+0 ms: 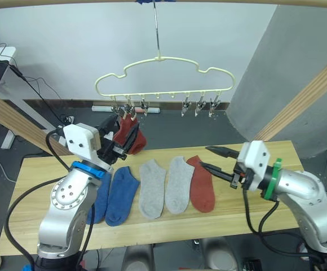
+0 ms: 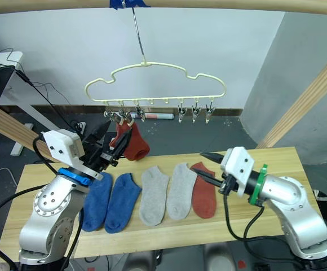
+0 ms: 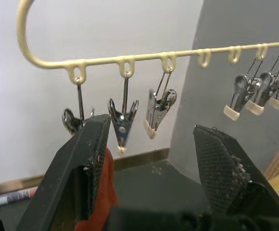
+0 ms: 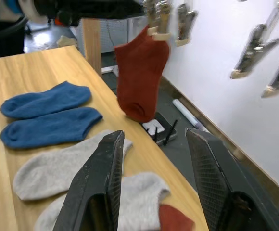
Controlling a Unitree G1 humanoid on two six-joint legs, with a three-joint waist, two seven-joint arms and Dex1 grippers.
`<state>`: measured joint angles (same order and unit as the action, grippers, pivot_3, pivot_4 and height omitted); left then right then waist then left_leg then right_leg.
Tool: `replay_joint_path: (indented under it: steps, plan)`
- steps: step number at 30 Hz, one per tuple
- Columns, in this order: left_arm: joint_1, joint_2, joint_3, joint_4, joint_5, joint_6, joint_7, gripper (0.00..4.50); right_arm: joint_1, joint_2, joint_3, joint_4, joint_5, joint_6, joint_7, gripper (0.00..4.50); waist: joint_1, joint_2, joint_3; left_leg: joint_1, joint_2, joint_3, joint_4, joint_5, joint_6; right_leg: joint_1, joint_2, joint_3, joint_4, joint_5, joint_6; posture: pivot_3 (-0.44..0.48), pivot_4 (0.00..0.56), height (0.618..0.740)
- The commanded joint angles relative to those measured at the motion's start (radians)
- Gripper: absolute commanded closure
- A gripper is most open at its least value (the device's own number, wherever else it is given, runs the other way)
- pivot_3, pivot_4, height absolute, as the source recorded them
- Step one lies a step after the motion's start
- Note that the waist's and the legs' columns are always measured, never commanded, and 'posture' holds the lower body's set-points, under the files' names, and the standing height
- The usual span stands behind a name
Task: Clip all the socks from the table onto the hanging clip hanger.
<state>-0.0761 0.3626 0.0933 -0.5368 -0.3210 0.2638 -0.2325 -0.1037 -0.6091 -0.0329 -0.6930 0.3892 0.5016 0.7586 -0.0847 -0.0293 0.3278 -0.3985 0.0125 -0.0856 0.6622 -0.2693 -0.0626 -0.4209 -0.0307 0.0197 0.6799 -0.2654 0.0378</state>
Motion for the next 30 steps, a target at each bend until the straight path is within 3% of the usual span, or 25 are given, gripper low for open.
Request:
replay_joint_path:
  steps: [1,7,10,13,30]
  plan:
    - [-0.013,-0.046,-0.015,0.014,0.073,-0.063,0.049,1.48,0.035,-0.022,-0.038,-0.072,0.055,0.029,-0.009,2.41,0.000,0.000,0.000,0.000,0.000,0.000,0.000,0.000,0.000,0.000,0.000,0.000,0.000,0.000,0.000,-0.167,0.316,0.740]
    - [-0.023,-0.119,-0.037,0.055,0.142,-0.108,0.091,1.48,0.058,-0.046,-0.046,-0.073,0.054,0.020,-0.014,2.41,-0.001,0.000,0.000,-0.001,-0.001,0.001,0.000,0.000,0.000,0.000,-0.001,0.001,-0.001,0.000,0.000,-0.190,0.326,0.740]
    - [-0.037,-0.134,-0.041,0.064,0.142,-0.122,0.078,2.02,0.056,-0.050,-0.048,-0.070,0.057,0.017,-0.017,2.35,-0.001,-0.001,0.000,-0.001,-0.001,0.001,0.000,0.000,0.000,0.000,-0.001,0.001,-0.001,0.000,0.000,-0.195,0.326,0.740]
    - [-0.059,-0.144,-0.038,0.080,0.148,-0.113,0.085,2.95,0.054,-0.056,-0.054,-0.071,0.063,0.018,-0.018,2.35,-0.002,-0.001,0.000,0.000,-0.001,0.001,0.000,0.000,0.000,0.000,0.000,0.001,-0.001,0.000,0.000,-0.198,0.327,0.740]
    - [-0.126,-0.174,-0.034,0.127,0.177,-0.080,0.113,2.95,-0.001,-0.082,-0.061,-0.089,0.137,0.076,-0.055,2.35,-0.003,-0.001,0.000,0.000,-0.001,0.001,0.000,0.000,0.000,0.000,0.000,0.001,-0.001,0.000,0.001,-0.210,0.326,0.740]
